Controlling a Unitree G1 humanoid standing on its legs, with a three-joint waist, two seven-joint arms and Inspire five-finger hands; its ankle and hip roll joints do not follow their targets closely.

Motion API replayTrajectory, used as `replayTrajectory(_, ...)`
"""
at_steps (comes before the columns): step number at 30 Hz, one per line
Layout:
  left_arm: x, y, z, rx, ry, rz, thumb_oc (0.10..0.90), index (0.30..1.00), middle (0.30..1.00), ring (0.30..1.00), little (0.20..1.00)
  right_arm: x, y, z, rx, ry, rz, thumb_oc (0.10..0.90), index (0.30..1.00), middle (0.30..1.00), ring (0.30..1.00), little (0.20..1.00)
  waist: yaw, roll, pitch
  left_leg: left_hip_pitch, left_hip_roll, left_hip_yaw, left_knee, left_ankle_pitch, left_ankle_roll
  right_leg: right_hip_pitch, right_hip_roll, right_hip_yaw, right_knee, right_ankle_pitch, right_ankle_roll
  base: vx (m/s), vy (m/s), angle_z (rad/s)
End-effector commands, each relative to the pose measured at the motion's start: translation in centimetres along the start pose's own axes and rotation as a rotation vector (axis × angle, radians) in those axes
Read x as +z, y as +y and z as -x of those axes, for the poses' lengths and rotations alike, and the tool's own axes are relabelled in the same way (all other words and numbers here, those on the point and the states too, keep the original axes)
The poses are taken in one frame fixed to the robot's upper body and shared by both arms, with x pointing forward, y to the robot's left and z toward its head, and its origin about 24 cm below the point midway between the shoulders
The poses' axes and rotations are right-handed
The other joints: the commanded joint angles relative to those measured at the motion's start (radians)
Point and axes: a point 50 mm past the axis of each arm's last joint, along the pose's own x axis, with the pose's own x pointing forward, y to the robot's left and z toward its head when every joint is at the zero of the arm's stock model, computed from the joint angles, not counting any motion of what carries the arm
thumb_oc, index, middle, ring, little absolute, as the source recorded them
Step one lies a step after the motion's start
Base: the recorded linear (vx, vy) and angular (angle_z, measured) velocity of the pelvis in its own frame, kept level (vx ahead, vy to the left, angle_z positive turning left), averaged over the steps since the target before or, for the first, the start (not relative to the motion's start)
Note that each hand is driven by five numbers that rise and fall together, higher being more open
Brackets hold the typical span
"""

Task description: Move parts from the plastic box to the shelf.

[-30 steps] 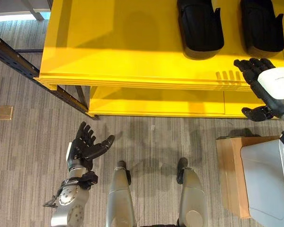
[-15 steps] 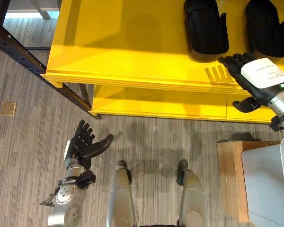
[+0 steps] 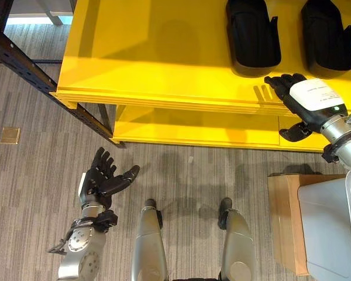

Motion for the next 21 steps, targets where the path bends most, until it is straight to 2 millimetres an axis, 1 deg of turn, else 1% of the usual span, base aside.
replayTrajectory(1,3.9,-0.3,-0.1,-0.064,-0.200,-0.023,0.900,1.000,1.000,1.000,1.000,-0.3,-5.5,-1.6,-0.217,0.016,-0.028,0.900,1.000,1.000,1.000,1.000,0.025,-0.008,-0.055,0.017,0.024,-0.019,-0.079,0.071,0.004,0.046,0.003,0.009,0.058,-0.074,-0.036,0.00,0.000,0.00)
replayTrajectory(5,4.0,-0.5,-0.2,-0.069,-0.207,-0.017,0.900,1.000,1.000,1.000,1.000,-0.4,-5.1,-2.1,-0.204,0.029,-0.039,0.900,1.000,1.000,1.000,1.000,0.027,-0.007,-0.052,0.012,0.023,-0.020,-0.075,0.070,0.004,0.042,0.003,0.011,0.061,-0.075,-0.037,0.00,0.000,0.00)
replayTrajectory(9,4.0,-0.5,-0.2,-0.070,-0.209,-0.019,0.900,1.000,1.000,1.000,1.000,0.0,-5.3,-2.5,-0.201,0.016,-0.042,0.900,1.000,1.000,1.000,1.000,0.029,-0.007,-0.048,0.010,0.022,-0.020,-0.074,0.071,0.004,0.041,0.002,0.011,0.063,-0.075,-0.037,0.00,0.000,0.00)
replayTrajectory(21,4.2,-0.5,-0.3,-0.075,-0.214,-0.022,0.900,1.000,1.000,1.000,1.000,-0.3,-5.9,-3.3,-0.206,0.036,-0.024,0.900,1.000,1.000,1.000,1.000,0.036,-0.002,-0.043,0.006,0.017,-0.021,-0.077,0.074,0.006,0.036,-0.002,0.011,0.067,-0.074,-0.037,0.00,0.000,0.00)
